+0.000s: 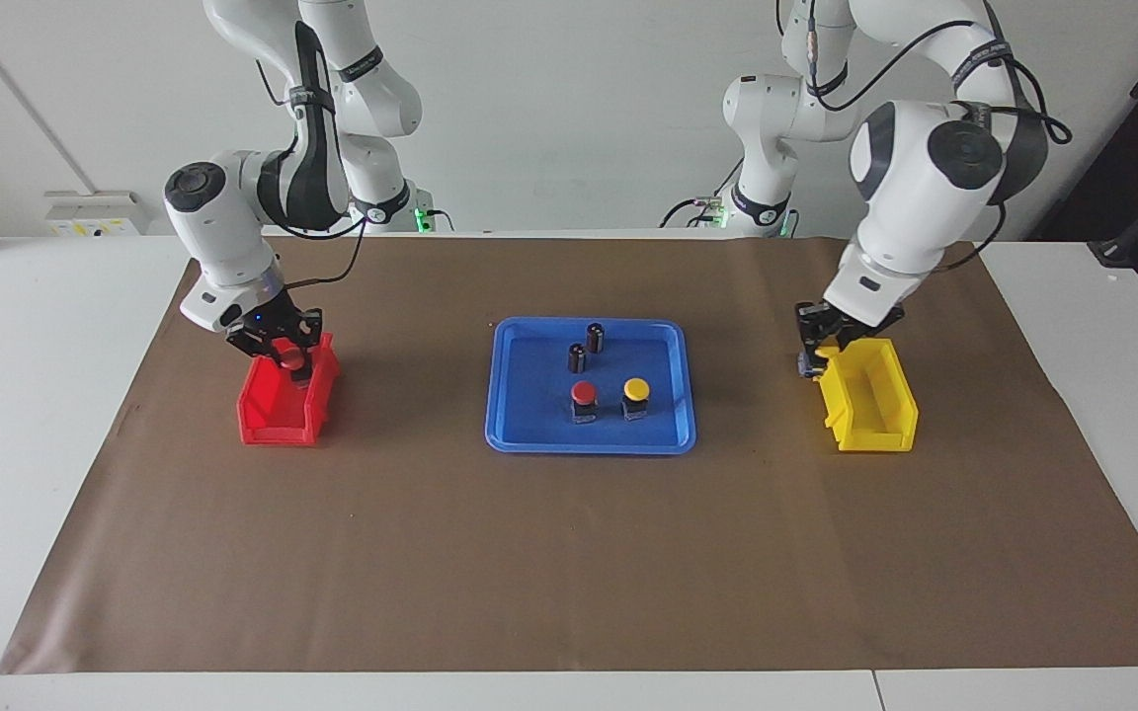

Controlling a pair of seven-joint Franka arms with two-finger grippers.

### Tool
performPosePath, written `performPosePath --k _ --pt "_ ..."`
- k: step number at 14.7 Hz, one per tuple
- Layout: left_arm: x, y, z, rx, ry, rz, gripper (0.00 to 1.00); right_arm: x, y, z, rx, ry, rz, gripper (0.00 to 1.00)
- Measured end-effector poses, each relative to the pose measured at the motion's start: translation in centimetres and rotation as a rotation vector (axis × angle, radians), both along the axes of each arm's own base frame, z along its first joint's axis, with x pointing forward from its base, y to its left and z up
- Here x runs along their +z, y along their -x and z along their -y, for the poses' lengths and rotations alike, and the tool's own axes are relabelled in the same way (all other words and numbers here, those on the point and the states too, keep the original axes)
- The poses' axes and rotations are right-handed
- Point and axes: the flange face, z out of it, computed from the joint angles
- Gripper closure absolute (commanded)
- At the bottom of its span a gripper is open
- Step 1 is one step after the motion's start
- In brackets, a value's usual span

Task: Sort red and yellow buttons by color
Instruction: 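Drop the yellow button in the yellow bin while the right gripper reaches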

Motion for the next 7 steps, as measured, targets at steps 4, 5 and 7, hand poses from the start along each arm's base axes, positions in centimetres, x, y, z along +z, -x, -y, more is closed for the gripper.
performPosePath --k 4,5,7 --pt "-1.6 0.0 -7.5 0.101 0.002 -0.019 0.98 1.3 -0.6 0.4 0.029 0.001 0.002 0.31" --pt "-2.2 0.3 -7.8 0.105 0.002 -0.022 0.98 2.6 -1.2 0.4 0.031 -0.001 -0.013 0.31" --pt "-3.4 1.2 -7.6 0.102 0.003 -0.015 0.98 6.7 -3.2 -0.3 0.039 -0.007 -0.037 0.26"
